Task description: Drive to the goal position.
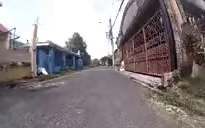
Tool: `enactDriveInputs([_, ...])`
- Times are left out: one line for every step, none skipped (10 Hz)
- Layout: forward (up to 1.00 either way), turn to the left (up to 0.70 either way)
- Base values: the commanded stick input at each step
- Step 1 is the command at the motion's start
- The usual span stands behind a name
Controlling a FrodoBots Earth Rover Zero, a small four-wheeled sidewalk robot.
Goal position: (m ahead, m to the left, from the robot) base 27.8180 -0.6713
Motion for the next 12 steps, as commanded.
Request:
enactDriveInputs([1.00, 0.08])
enactDriveInputs([1.00, 0.00])
enactDriveInputs([1.00, 0.00])
enactDriveInputs([1.00, 0.00])
enactDriveInputs([1.00, 0.00])
enactDriveInputs([1.00, 0.00])
enactDriveInputs([1.00, 0.00])
enactDriveInputs([1.00, 0.00])
enactDriveInputs([1.00, 0.00])
enactDriveInputs([1.00, 0.00])
enactDriveInputs([1.00, 0.00])
enactDriveInputs([1.00, 0.00])
